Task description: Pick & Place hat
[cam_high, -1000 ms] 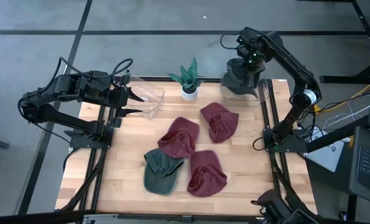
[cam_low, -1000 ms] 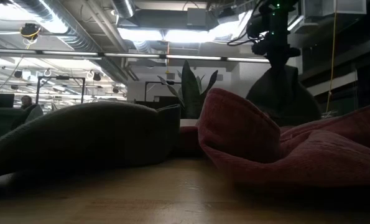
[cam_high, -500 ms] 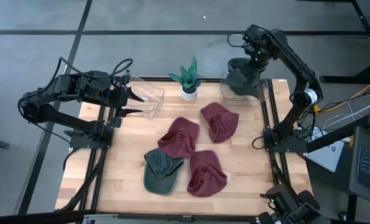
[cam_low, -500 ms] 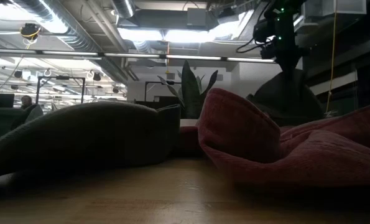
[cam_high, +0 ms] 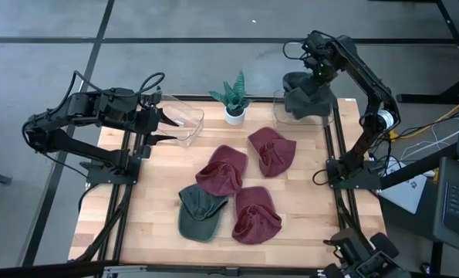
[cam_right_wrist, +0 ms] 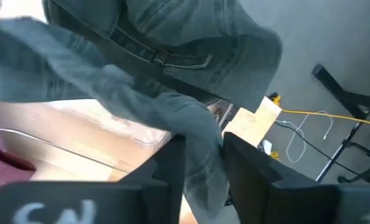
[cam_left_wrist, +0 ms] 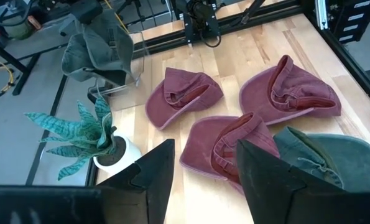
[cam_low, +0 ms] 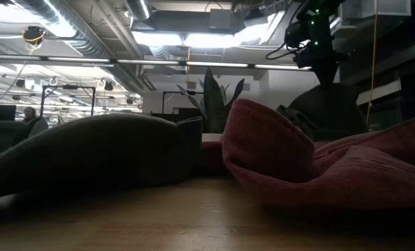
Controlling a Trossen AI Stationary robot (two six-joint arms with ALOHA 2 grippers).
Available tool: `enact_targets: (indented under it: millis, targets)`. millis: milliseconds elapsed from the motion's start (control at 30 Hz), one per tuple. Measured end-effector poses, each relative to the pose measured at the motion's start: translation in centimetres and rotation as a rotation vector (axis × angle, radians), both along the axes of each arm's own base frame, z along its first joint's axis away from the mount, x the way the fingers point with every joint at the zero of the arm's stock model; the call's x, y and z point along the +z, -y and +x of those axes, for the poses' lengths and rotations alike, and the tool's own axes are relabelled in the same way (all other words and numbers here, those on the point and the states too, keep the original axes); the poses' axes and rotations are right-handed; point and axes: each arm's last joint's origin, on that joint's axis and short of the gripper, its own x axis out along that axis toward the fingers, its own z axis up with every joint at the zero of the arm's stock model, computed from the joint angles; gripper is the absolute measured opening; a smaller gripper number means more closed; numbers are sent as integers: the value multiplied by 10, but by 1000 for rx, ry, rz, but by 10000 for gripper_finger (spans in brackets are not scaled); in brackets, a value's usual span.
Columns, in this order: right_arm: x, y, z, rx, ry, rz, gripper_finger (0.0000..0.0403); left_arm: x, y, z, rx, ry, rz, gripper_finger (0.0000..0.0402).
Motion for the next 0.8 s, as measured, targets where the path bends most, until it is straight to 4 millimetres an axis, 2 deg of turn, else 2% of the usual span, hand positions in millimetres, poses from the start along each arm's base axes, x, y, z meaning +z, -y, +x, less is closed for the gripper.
enact_targets:
  millis: [167,333,633,800]
  targets:
    - [1,2,2,77,-14,-8,157,0,0,0,2,0,-2,167]
    - [1,1,12,200,-2,-29,164,0,0,0,2,0,-3,165]
    - [-17,9,31,291,-35,40,119,0,0,0,4,1,-6,167]
    - [-25,12,40,285,-104,20,63,0,0,0,10,2,-15,165]
